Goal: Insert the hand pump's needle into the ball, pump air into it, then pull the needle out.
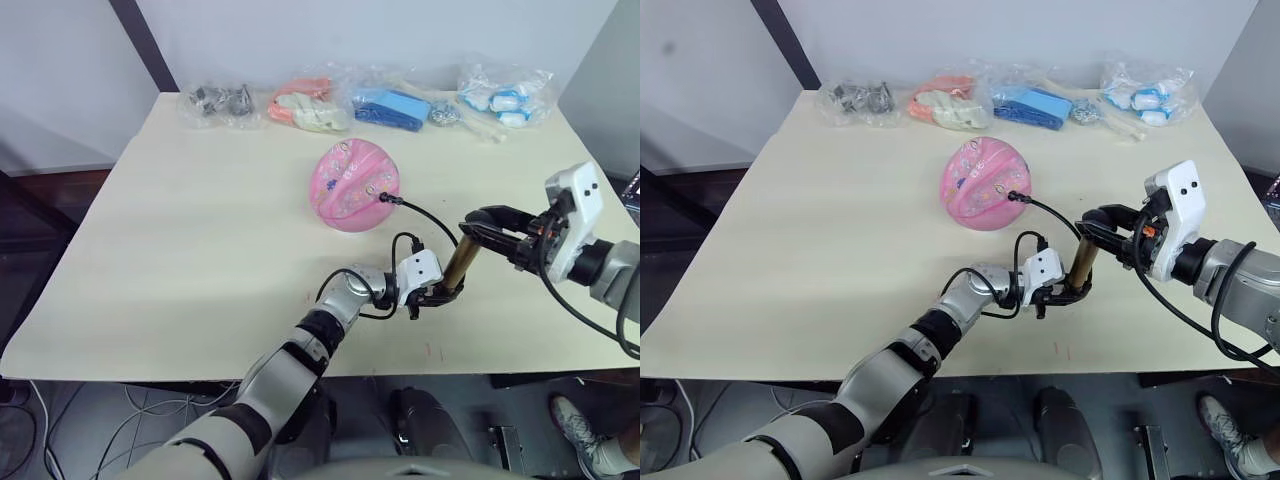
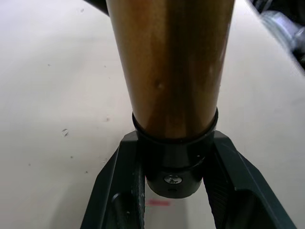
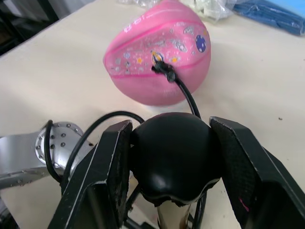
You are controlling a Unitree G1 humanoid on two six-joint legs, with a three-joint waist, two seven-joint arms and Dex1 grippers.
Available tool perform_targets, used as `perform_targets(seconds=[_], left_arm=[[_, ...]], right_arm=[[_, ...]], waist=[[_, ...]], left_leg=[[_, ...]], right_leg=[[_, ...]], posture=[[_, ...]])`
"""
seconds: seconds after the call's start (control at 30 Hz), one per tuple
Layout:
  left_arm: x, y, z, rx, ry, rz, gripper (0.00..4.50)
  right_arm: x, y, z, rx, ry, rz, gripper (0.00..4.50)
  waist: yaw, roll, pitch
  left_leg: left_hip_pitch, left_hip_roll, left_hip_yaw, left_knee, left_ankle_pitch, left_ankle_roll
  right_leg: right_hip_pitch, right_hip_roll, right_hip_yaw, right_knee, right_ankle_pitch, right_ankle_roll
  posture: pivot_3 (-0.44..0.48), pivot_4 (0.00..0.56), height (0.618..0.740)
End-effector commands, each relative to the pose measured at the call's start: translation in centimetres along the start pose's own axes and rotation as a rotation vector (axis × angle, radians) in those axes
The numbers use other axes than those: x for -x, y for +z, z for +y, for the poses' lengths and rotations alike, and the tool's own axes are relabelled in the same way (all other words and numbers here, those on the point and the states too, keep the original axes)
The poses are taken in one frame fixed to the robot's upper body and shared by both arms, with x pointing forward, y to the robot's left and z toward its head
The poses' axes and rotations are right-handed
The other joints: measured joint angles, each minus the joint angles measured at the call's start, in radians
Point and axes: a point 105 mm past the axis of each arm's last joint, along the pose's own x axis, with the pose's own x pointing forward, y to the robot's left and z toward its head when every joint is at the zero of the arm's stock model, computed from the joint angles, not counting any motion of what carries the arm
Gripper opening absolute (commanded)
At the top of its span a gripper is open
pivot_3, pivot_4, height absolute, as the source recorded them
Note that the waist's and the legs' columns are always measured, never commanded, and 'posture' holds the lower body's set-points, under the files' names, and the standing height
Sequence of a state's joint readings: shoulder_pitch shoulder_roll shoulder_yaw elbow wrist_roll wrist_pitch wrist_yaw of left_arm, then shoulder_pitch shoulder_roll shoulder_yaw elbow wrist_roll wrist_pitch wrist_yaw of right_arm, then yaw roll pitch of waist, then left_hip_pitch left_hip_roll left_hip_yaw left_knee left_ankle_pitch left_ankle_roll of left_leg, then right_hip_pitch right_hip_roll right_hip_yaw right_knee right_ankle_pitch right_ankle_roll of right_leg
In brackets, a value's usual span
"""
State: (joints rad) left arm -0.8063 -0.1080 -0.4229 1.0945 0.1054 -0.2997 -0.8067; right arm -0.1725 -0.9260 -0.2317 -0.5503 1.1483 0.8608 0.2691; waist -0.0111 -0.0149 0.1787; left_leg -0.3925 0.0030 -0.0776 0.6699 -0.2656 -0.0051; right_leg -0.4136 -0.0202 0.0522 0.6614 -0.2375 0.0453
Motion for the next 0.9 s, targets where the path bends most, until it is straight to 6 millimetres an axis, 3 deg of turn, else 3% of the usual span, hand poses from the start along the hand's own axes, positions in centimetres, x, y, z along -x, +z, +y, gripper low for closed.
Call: perform_targets(seconds=[0.03, 0.47, 0.6, 0.9], left_arm=[[-0.9, -0.1, -0.6, -0.047, 0.009, 0.009, 1.14], [0.6, -4.0, -1.5, -0.009, 0.015, 0.099, 1.14], [0.6, -4.7, -2.0, -0.009, 0.010, 0.121, 1.14], [0.6, -5.7, -3.0, -0.008, -0.005, 0.143, 1.14]], right_arm=[[0.3, 0.2, 0.0, 0.038, -0.002, -0.025, 2.06], [-1.0, -1.2, 1.1, 0.060, 0.052, -0.009, 2.06], [-0.9, -0.5, 1.1, 0.097, 0.061, -0.015, 2.06], [1.9, 7.7, 1.3, 0.175, 0.031, -0.153, 2.06]], waist=[[0.000, 0.000, 0.000], [-0.004, -0.004, -0.005], [-0.004, -0.007, -0.007], [-0.003, -0.007, -0.008]], left_leg=[[0.000, 0.000, 0.000, 0.000, 0.000, 0.000], [0.002, 0.000, 0.000, 0.000, 0.000, 0.000], [0.003, 0.000, 0.000, 0.000, 0.000, 0.000], [0.005, 0.000, 0.001, -0.001, 0.000, 0.001]], right_leg=[[0.000, 0.000, 0.000, 0.000, 0.000, 0.000], [0.002, -0.001, 0.001, 0.000, 0.001, 0.002], [0.002, 0.000, 0.001, 0.000, 0.001, 0.002], [0.003, 0.000, 0.002, 0.000, 0.001, 0.002]], posture=[[0.000, 0.150, 0.740], [0.000, 0.150, 0.740], [0.000, 0.150, 0.740], [0.000, 0.150, 0.740]])
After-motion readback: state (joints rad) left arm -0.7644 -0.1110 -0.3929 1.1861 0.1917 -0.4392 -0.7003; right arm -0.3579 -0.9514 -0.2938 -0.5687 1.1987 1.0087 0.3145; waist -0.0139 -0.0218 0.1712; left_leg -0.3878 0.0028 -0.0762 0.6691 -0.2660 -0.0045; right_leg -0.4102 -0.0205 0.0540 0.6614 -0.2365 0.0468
